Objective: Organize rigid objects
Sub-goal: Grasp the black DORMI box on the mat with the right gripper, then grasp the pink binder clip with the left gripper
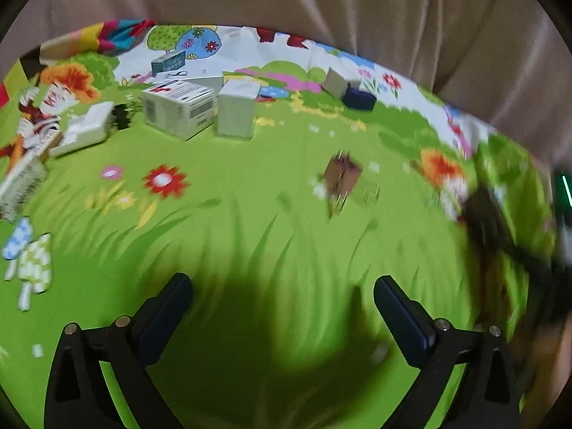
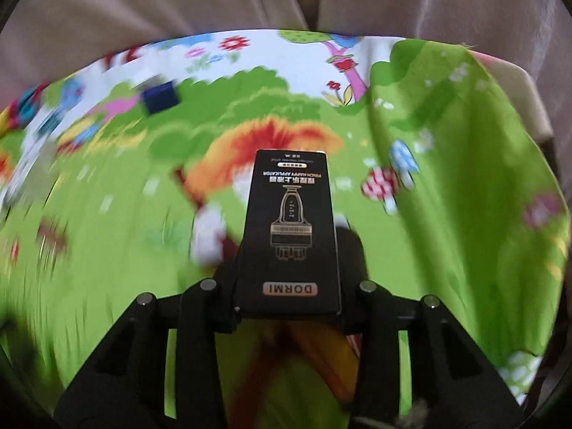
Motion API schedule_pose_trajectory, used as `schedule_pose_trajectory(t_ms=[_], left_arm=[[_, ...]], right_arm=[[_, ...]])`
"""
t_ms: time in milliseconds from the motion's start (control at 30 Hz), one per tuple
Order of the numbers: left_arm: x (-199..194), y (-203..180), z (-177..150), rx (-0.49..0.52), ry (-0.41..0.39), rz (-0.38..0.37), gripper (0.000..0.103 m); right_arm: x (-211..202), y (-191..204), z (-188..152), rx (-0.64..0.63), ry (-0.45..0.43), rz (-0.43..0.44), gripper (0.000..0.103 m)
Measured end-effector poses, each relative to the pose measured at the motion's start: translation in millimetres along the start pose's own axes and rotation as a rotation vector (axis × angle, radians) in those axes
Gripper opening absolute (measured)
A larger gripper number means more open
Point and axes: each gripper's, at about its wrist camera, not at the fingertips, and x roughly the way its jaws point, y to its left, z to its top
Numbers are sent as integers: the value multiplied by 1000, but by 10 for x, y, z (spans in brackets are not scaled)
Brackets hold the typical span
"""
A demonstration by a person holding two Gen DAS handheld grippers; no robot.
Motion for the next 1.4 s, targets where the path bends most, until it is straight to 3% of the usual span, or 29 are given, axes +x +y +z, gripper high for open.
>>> schedule_pose_trajectory(t_ms=[100, 167, 267, 300, 333, 400, 567, 867, 933, 1033, 1067, 1100, 1167, 1233, 1300, 1400], left_arm=[[218, -198, 252, -69, 0, -13, 103], [371, -346, 400, -85, 2, 24, 103], [545, -519, 494, -14, -11, 110, 100], [542, -578, 452, 41, -28, 157, 79], [493, -596, 395, 87, -56, 159, 35], [374, -537, 257, 162, -67, 102, 35], [79, -112, 21, 137, -70, -23, 35], [-152, 83, -130, 134, -61, -31, 35], [-316, 53, -124, 142, -101, -32, 35], [-925, -11, -111, 154, -299, -39, 34], [-1142, -25, -116, 153, -371, -42, 23], [-1374, -48, -126, 163, -445, -38, 4], [-1853, -75, -183, 192, -606, -26, 4], [-2163, -61, -224, 195, -701, -28, 4], [-2410, -8, -279, 182, -770, -41, 4], [-2563, 100, -317, 171, -801, -63, 4]], right_arm=[[-140, -101, -234, -22, -17, 33, 43], [-202, -100, -316, -31, -19, 40, 43], [-235, -62, -325, -47, -20, 29, 43], [-236, -72, -323, -45, -20, 31, 43], [-221, -88, -314, -42, -19, 35, 43], [-213, -112, -313, -32, -19, 48, 43], [-188, -120, -293, -30, -19, 52, 43], [-208, -79, -300, -49, -21, 53, 43], [-319, -32, -347, -58, -49, 75, 42], [-827, 60, -471, -11, -210, 124, 42], [-1081, 108, -522, 0, -297, 124, 42], [-1375, 166, -587, 7, -394, 133, 42], [-1993, 311, -770, -25, -621, 147, 43], [-2407, 444, -927, -72, -770, 132, 43], [-2680, 510, -1027, -84, -852, 151, 43], [-2891, 572, -1076, -93, -889, 189, 43]])
